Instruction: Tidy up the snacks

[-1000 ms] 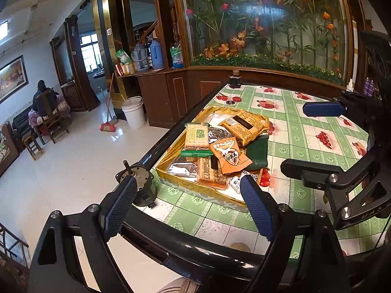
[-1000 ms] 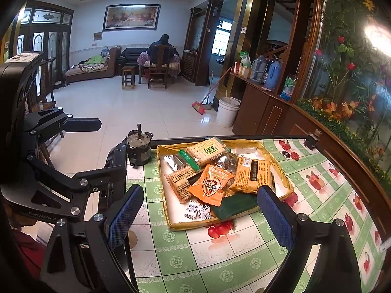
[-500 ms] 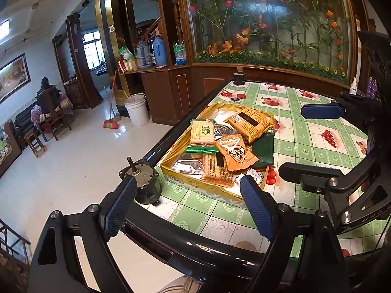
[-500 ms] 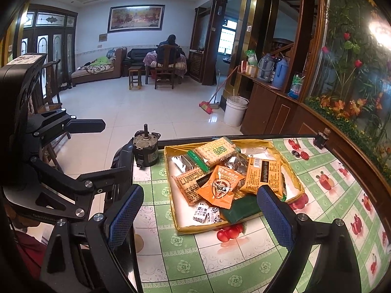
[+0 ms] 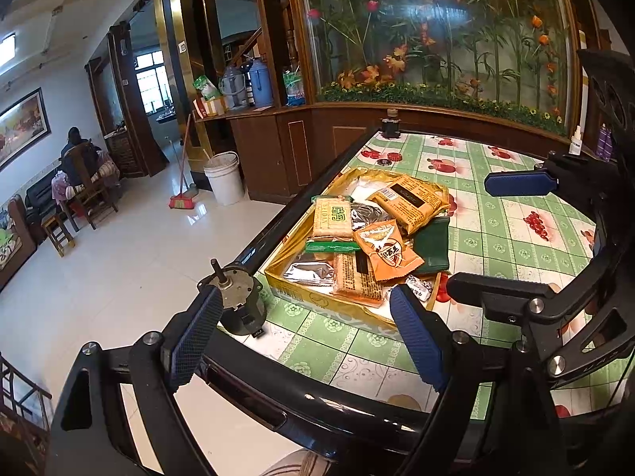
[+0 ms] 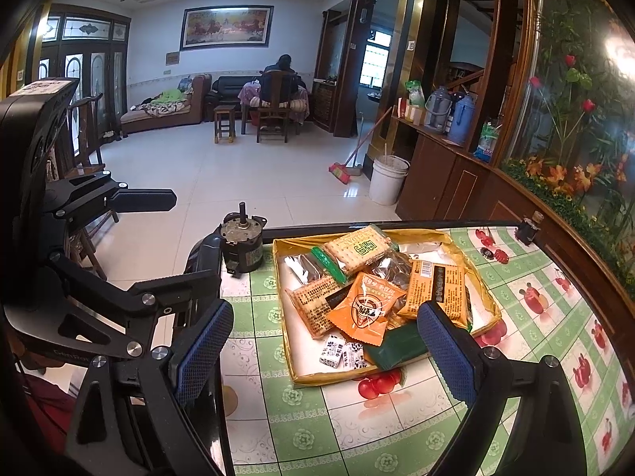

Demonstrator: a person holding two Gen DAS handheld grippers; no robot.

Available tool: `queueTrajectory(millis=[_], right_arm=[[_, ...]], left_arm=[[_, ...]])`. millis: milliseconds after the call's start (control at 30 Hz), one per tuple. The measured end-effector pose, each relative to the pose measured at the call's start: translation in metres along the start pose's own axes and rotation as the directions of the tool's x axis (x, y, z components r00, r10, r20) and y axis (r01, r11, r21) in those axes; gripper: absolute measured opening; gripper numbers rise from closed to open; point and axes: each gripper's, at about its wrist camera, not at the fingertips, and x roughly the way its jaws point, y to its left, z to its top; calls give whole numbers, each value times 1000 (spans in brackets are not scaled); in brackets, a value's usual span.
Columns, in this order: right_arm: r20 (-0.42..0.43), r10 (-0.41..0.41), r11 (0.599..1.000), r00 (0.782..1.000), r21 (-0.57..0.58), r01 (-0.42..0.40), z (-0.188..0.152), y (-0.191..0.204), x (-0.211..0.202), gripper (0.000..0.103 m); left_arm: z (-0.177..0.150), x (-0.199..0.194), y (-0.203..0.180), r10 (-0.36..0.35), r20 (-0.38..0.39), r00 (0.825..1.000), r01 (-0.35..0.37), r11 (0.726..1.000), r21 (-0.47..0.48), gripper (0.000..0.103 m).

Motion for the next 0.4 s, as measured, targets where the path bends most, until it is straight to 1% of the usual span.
queueTrajectory(millis=[100, 167, 233, 300, 333, 400], right_arm=[[0, -1, 1000, 1000, 1, 1, 0, 0, 0, 95], [-2, -3, 1000, 1000, 2, 3, 0, 0, 0, 95], [-3, -4, 1000, 1000, 5, 4, 0, -1, 0, 95], [-6, -6, 1000, 1000, 8, 6, -1, -3, 1, 95], [-6, -6, 1000, 1000, 11, 6, -1, -5, 0, 95], [-10, -2, 1000, 1000, 16, 3, -1, -8, 2, 95]], left_arm=[[1, 1, 3, 5, -3, 1000, -5, 1000, -2, 87], [0, 4, 7, -10, -18, 1000, 9, 1000, -22, 87], [-2, 6, 11, -26, -17, 1000, 25, 999, -40, 87], [-4, 5, 11, 15, -9, 1000, -15, 1000, -20, 87], [-4, 6, 12, 17, -12, 1000, -17, 1000, -15, 87], [-4, 6, 14, -14, -27, 1000, 13, 999, -31, 87]])
